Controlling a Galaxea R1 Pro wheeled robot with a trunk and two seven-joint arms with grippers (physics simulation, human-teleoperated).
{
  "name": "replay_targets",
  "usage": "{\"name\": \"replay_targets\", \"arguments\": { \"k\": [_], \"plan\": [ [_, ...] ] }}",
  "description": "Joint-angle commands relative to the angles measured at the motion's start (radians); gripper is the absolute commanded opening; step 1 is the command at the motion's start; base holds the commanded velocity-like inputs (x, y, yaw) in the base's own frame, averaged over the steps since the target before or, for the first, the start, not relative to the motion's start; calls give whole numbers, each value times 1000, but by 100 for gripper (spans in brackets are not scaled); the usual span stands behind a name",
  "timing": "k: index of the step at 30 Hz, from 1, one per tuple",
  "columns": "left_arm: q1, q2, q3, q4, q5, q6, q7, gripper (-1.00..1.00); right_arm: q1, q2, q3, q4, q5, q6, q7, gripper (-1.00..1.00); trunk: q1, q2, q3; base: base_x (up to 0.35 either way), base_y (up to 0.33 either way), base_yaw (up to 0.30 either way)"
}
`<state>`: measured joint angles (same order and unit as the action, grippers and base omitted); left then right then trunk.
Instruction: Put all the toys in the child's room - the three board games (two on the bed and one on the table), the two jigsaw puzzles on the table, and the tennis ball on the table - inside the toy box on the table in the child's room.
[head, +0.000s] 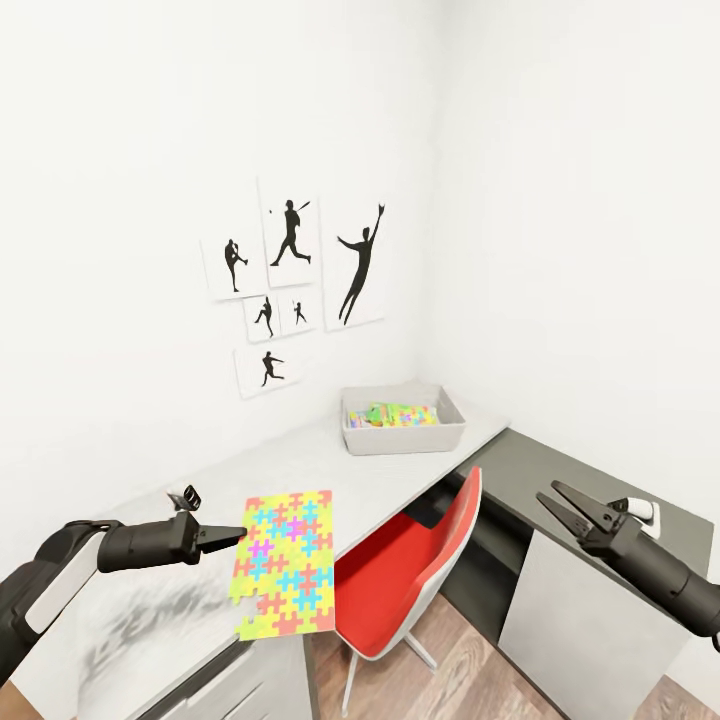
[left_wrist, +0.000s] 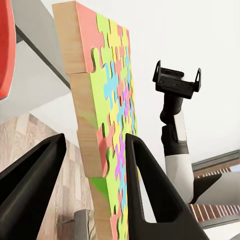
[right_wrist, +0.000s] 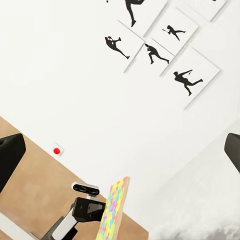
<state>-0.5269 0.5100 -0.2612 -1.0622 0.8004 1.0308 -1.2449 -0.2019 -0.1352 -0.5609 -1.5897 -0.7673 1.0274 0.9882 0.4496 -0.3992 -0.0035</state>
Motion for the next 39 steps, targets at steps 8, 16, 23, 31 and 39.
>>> {"name": "replay_targets", "arguments": {
  "k": [8,16,23,31,39],
  "plan": [
    [-1,1,-3,1,3,5,-2,-100,-1,2,1,-1,3,3,6,100,0,-1,0,0,-160,0],
    [-1,1,-3,5,5,4,-2,-100,-1,2,3,-2,3,2,6,100,0,-1,0,7,-51,0],
    [-1,1,-3,5,5,4,-1,-100,-1,2,5,-4,3,3,-56,100,0,-1,0,62,-152,0],
    [-2,-1,9,3,8,7,5,-100,-12,-7,17,-4,3,17,-167,100,0,-1,0,6,-13,0],
    [-241,-144,21,95,17,14,101,-100,-73,-17,107,-4,1,20,-375,100,0,-1,0,0,0,0]
  ]
}}
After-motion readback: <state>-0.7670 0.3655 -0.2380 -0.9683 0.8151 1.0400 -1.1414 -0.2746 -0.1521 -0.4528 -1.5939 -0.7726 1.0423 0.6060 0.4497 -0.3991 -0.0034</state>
